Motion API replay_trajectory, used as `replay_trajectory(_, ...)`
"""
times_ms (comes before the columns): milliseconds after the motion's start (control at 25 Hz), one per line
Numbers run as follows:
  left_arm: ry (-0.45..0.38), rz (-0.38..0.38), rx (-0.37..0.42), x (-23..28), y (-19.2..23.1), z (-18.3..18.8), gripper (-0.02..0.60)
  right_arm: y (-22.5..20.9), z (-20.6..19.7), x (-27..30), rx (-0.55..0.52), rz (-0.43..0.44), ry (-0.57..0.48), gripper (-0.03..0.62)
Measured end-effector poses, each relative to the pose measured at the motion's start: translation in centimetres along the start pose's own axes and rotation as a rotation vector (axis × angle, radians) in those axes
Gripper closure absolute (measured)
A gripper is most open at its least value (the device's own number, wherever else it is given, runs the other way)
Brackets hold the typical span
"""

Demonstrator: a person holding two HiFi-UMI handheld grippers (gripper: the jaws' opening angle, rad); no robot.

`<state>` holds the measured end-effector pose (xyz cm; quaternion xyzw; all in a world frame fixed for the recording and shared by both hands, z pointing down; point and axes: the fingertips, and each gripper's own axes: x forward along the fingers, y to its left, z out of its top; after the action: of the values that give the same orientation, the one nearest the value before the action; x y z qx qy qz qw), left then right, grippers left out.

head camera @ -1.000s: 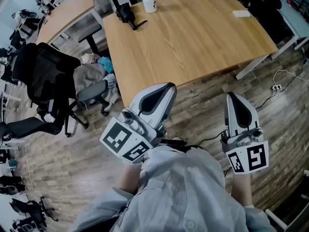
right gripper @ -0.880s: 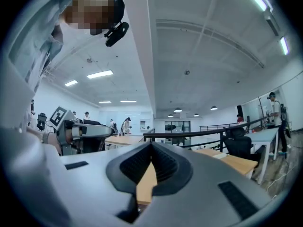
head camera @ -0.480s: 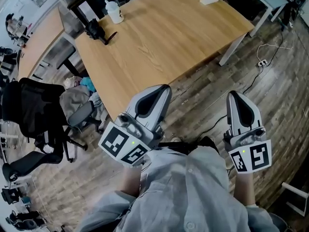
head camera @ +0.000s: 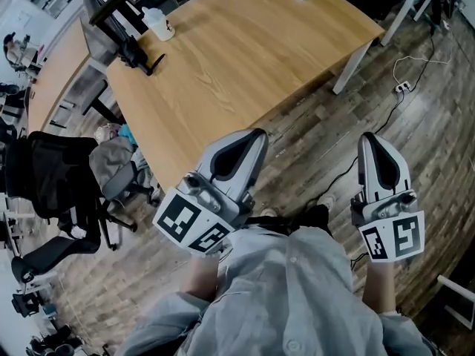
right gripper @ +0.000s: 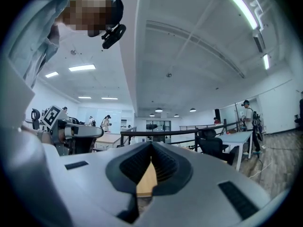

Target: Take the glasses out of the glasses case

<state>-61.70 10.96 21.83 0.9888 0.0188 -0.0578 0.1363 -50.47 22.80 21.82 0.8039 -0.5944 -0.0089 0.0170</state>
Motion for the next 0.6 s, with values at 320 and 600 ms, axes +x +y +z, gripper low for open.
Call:
replay_trajectory(320,0.0,-0.009,0.0,7.9,-3.7,-1.4,0.578,-8.6,0.0,-1.9,-0.006,-0.011,-0.02,0.592)
replay_trajectory(600,-0.007,-0.028,0.009,15.3,-7.2,-2.4,0.577,-17.0,0.4,-3.8,-0.012,-0.051,-0.028,0.592)
